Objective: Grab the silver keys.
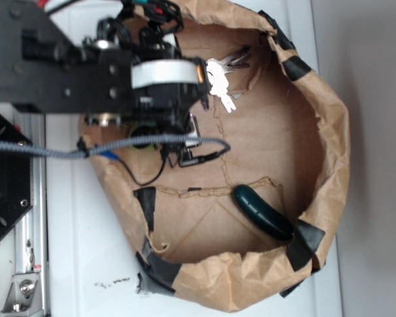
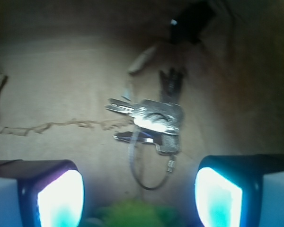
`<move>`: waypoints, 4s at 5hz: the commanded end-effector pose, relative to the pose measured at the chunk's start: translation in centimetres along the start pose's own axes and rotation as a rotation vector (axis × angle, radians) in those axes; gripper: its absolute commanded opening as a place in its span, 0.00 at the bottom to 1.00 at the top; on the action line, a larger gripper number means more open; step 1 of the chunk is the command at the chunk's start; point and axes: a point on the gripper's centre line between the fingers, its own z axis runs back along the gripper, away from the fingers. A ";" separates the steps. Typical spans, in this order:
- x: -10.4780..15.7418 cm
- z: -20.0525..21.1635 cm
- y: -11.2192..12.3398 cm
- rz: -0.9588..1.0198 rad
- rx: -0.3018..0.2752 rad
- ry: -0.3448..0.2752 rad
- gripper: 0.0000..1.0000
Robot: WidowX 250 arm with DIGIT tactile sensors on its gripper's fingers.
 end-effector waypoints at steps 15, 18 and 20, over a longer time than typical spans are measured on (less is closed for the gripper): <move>3.0 13.2 -5.2 -0.003 -0.376 -0.045 0.00; 3.4 8.8 -1.7 -0.038 -0.287 -0.150 1.00; 3.0 3.5 0.9 -0.074 -0.217 -0.111 1.00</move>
